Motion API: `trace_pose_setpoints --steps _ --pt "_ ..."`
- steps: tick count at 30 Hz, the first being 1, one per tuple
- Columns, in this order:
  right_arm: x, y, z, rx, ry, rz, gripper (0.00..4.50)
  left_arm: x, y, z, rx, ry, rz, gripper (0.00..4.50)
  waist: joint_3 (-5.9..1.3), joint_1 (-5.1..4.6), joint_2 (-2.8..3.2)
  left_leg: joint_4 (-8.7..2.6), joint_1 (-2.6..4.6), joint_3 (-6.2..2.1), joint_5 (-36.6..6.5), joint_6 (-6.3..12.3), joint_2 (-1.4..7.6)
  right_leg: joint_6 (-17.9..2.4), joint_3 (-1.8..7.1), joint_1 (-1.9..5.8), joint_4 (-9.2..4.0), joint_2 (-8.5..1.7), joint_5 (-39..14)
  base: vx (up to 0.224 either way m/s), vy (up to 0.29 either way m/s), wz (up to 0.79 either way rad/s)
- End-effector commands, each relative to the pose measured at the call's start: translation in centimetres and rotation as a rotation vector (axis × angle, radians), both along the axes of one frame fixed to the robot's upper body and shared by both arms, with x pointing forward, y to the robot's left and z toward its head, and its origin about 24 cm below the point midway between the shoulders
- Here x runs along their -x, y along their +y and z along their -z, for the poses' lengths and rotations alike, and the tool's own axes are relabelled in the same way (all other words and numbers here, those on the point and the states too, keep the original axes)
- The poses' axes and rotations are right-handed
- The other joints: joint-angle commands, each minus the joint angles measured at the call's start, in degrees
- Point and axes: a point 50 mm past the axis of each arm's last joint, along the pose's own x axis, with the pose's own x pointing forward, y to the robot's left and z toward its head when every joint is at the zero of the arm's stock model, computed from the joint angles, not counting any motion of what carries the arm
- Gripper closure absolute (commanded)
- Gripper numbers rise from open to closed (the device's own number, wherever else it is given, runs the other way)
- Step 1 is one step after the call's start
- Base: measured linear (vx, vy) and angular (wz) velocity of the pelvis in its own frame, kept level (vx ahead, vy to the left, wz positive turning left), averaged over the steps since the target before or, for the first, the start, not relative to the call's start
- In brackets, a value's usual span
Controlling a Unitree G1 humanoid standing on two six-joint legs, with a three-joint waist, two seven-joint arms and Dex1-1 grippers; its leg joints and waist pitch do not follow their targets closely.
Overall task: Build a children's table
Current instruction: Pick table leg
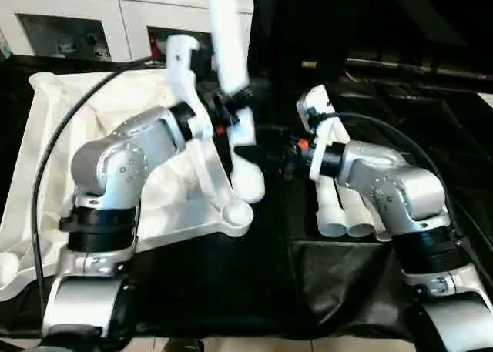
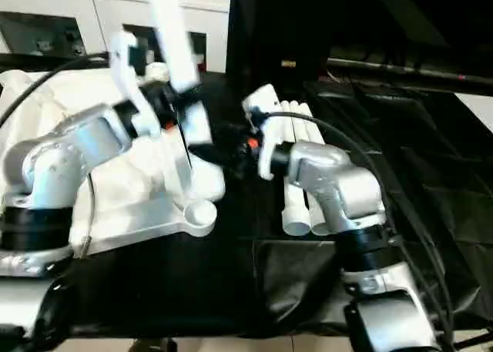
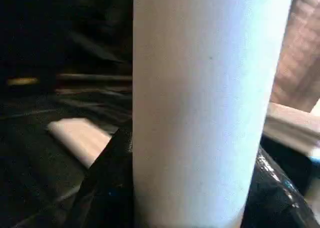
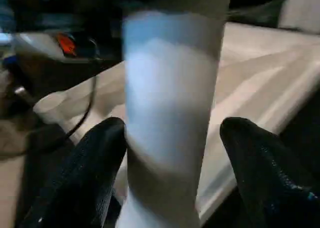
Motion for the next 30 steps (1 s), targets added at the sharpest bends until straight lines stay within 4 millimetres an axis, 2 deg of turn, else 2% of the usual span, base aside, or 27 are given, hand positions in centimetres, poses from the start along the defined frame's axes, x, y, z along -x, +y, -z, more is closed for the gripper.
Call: trace_pose_setpoints --steps 1,3,5,7,9,19,21,22,24,25,27,28,30 --pt "0.7 0.0 0.1 0.012 0.013 -0.053 1.14 1.0 -0.9 -0.9 0.019 -0.043 0.113 2.62 -4.07 0.01 0.43 -3.84 1.79 -1.25 -8.37 -2.31 3.67 -8.39 3.38 2.39 -4.45 -6.00 -5.21 0.000 0.000 0.00" --pt "1.1 0.2 0.3 0.020 0.028 -0.083 1.14 1.3 -1.0 -1.5 0.056 -0.055 0.154 2.62 -4.12 0.04 0.49 -3.75 1.78 -1.20 -8.02 -2.27 3.58 -8.90 3.36 2.47 -4.41 -6.03 -4.49 0.000 0.000 0.00" --pt "1.3 0.2 0.3 0.021 0.035 -0.091 1.42 1.5 -1.0 -1.8 0.073 -0.063 0.177 2.62 -4.12 0.06 0.28 -3.72 1.64 -1.18 -8.03 -2.25 3.46 -8.83 3.36 2.60 -4.44 -6.00 -4.75 0.000 0.000 0.00" --pt "1.4 0.2 0.3 0.018 0.047 -0.094 1.49 1.8 -1.0 -1.9 0.094 -0.070 0.205 2.62 -4.14 0.03 0.26 -3.68 1.65 -1.19 -7.93 -2.17 3.45 -8.55 3.38 2.58 -4.52 -5.97 -5.19 0.000 0.000 0.00" --pt "1.5 0.2 0.4 0.015 0.054 -0.097 1.81 1.9 -1.0 -1.9 0.103 -0.070 0.215 2.62 -4.12 -0.01 0.20 -3.71 1.63 -1.22 -8.09 -2.12 3.45 -8.27 3.39 2.59 -4.56 -5.98 -5.80 0.000 0.000 0.00" --pt "1.7 0.4 0.5 0.008 0.066 -0.104 2.44 1.7 -0.6 -1.5 0.107 -0.043 0.194 2.62 -4.15 0.11 0.07 -3.70 1.64 -1.23 -7.48 -2.32 3.50 -7.80 3.37 2.54 -4.47 -5.97 -5.65 0.000 0.000 0.00" --pt "1.6 0.5 0.5 0.008 0.065 -0.097 2.50 1.6 -0.6 -1.5 0.115 -0.024 0.181 2.07 -4.16 0.09 0.15 -3.69 1.66 -1.25 -7.55 -2.47 3.47 -7.90 3.31 2.48 -4.39 -5.89 -5.65 0.000 0.000 0.00" --pt "1.5 0.5 0.5 0.012 0.055 -0.082 2.51 0.9 -0.5 -1.5 0.130 -0.001 0.112 1.94 -4.20 0.09 0.18 -3.61 1.62 -1.22 -7.53 -2.54 3.43 -8.07 3.36 2.55 -4.41 -6.00 -5.31 0.000 0.000 0.00" --pt "1.2 0.6 0.6 0.019 0.040 -0.043 2.53 0.2 -0.4 -1.4 0.124 0.010 0.047 1.94 -4.17 0.14 -0.01 -3.62 1.67 -1.23 -7.47 -2.61 3.46 -8.13 3.35 2.50 -4.48 -5.94 -5.24 0.000 0.000 0.00" --pt "0.8 0.7 0.6 0.025 0.023 -0.004 2.55 -0.2 -0.3 -1.2 0.110 0.009 -0.010 1.61 -4.24 0.14 -0.02 -3.61 1.62 -1.22 -7.34 -2.72 3.41 -7.94 3.35 2.52 -4.46 -5.96 -5.21 0.000 0.000 0.00" --pt "-0.3 1.0 1.0 0.098 -0.048 0.141 2.55 -1.5 -0.1 -0.4 0.032 0.026 -0.188 1.51 -4.17 -0.04 0.06 -3.78 1.64 -1.35 -7.42 -3.61 3.62 -7.13 3.41 2.21 -4.57 -5.92 -5.55 0.000 0.000 0.00" --pt "-0.6 1.2 1.1 0.122 -0.070 0.178 2.56 -1.8 0.0 -0.2 0.012 0.036 -0.233 1.49 -4.20 -0.17 -0.04 -3.86 1.79 -1.40 -8.15 -4.32 3.49 -6.55 3.33 2.32 -4.64 -5.93 -6.76 0.000 0.000 0.00" --pt "-0.9 1.9 1.1 0.143 -0.112 0.241 2.56 -2.5 0.0 0.3 -0.029 0.049 -0.346 1.49 -4.21 -0.23 -0.18 -3.91 1.63 -1.48 -8.09 -4.58 3.53 -5.91 3.43 2.51 -4.58 -6.05 -6.68 0.000 0.000 0.00"
